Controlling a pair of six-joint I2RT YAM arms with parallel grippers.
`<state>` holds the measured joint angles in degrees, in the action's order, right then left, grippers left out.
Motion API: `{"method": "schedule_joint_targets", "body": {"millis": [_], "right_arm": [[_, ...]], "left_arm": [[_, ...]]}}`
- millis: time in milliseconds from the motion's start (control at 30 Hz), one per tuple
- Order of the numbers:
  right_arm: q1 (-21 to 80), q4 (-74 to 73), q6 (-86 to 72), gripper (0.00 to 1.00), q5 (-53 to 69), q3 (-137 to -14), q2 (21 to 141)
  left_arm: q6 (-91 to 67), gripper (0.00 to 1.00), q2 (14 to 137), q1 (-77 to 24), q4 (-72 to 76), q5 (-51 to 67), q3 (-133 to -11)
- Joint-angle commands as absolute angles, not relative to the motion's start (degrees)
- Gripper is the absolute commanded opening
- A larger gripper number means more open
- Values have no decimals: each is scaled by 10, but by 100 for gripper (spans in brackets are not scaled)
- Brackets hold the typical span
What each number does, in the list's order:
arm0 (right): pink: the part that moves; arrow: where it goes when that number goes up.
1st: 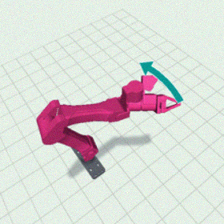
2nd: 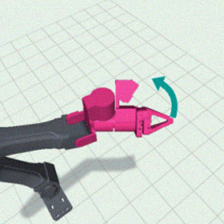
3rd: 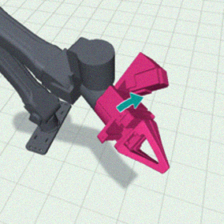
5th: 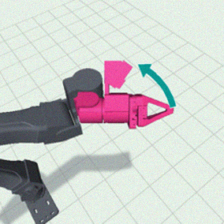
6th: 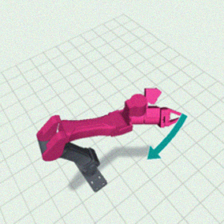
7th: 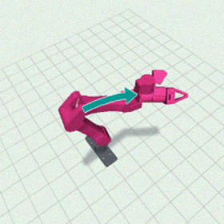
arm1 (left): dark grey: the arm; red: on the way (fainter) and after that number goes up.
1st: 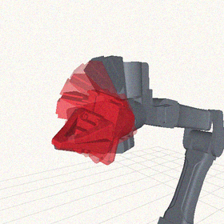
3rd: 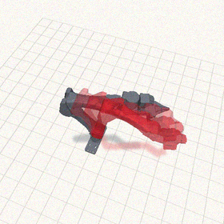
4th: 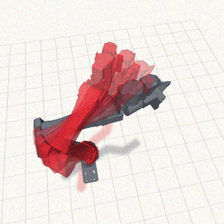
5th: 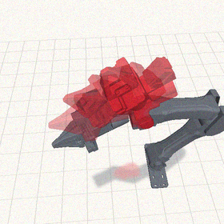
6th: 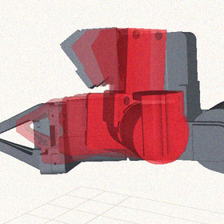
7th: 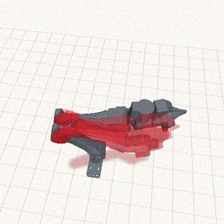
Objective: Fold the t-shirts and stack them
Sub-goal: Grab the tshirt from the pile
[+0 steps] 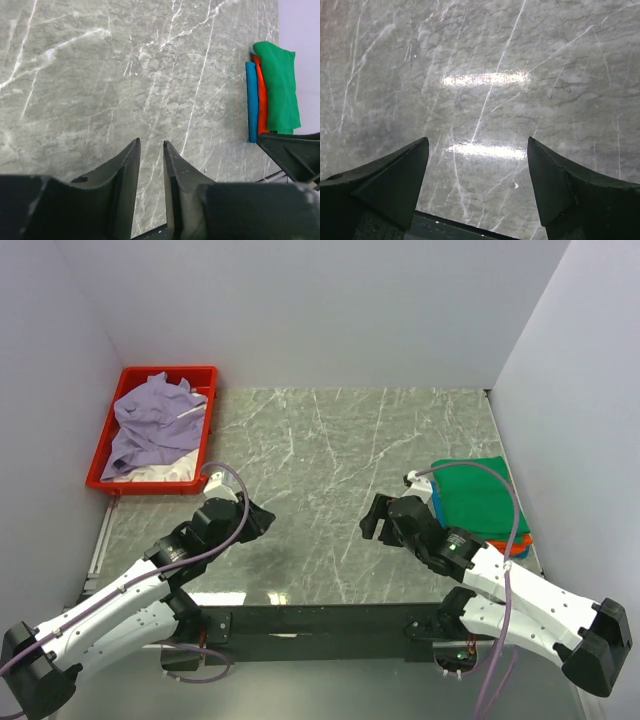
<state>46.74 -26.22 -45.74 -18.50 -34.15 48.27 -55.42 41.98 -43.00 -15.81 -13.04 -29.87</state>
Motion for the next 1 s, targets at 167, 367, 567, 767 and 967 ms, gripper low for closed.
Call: {"method": "schedule_joint_targets", "body": {"millis": [167,367,567,767,967], "right_arm": [[471,-268,-443,86,-207,-338,451],[470,-273,-429,86,-208,-339,434],[470,-252,-417,86,-202,-333,421],[469,-231,-407,86,-189,-326,423],[470,-214,-395,87,-171,-328,430]], "left_arm": [[-561,39,433,-432,-164,-158,-334],[-532,58,492,-422,-208,-195,-417],[-459,66,606,-209,-254,-77,-557],[-423,71,748,-13,-293,-69,-692],[-413,72,899,111,-295,-127,-815]]}}
